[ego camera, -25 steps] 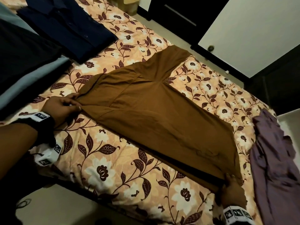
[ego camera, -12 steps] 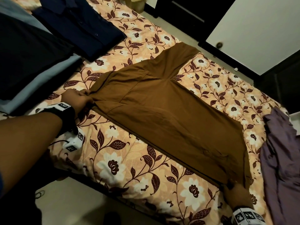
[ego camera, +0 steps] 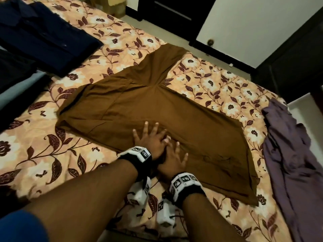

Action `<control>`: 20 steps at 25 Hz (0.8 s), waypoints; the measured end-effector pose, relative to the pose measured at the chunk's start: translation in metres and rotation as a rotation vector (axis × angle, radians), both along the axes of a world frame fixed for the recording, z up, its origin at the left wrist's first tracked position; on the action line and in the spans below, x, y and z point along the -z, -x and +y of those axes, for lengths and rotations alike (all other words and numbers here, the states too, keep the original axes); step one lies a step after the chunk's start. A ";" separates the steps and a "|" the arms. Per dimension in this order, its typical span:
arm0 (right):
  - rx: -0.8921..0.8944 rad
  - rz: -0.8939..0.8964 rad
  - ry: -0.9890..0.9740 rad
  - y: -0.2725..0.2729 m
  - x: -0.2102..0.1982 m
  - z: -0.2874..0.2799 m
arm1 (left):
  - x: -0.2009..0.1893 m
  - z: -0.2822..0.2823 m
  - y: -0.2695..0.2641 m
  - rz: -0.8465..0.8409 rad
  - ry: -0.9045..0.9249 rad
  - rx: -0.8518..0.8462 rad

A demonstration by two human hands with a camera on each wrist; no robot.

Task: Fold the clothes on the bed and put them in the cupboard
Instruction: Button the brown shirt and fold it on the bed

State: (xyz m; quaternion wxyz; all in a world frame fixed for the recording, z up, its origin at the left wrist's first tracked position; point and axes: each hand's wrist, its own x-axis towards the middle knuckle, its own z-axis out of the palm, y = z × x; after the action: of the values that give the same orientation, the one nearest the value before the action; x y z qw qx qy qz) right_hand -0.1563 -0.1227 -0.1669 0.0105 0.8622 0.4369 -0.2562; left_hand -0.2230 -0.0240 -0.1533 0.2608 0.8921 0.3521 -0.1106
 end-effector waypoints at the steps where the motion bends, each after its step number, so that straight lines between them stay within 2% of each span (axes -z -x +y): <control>1: 0.021 -0.020 0.015 -0.018 0.007 -0.013 | 0.014 0.011 0.004 0.058 -0.039 0.021; 3: 0.074 -0.063 0.072 -0.057 0.010 -0.058 | 0.033 0.036 0.024 0.098 -0.160 0.087; 4: 0.097 -0.094 0.089 -0.075 0.009 -0.080 | 0.036 0.050 0.034 0.087 -0.188 0.063; 8: 0.144 -0.119 0.160 -0.112 -0.005 -0.137 | 0.032 0.085 0.056 0.141 -0.169 -0.042; 10: 0.151 -0.108 0.147 -0.119 -0.013 -0.140 | 0.027 0.071 0.052 0.141 -0.276 -0.058; 12: 0.147 -0.150 0.065 -0.118 -0.019 -0.118 | 0.016 0.033 0.025 0.007 -0.355 0.049; 14: 0.086 -0.159 0.036 -0.109 -0.013 -0.087 | 0.013 -0.021 -0.016 -0.101 -0.222 0.274; 16: 0.047 -0.145 0.083 -0.097 0.002 -0.071 | 0.017 -0.056 -0.043 -0.033 -0.071 0.334; 18: 0.118 -0.132 0.109 -0.103 0.010 -0.081 | 0.027 -0.048 -0.038 0.002 -0.114 0.276; 20: 0.144 -0.135 0.166 -0.117 0.008 -0.115 | 0.035 -0.012 -0.001 0.009 -0.189 0.213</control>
State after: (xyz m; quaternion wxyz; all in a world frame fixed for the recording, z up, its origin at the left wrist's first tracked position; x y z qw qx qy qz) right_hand -0.0391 -0.2379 -0.1747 0.0928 0.9028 0.3494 -0.2331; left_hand -0.2216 -0.0360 -0.1881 0.1610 0.9444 0.2654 -0.1080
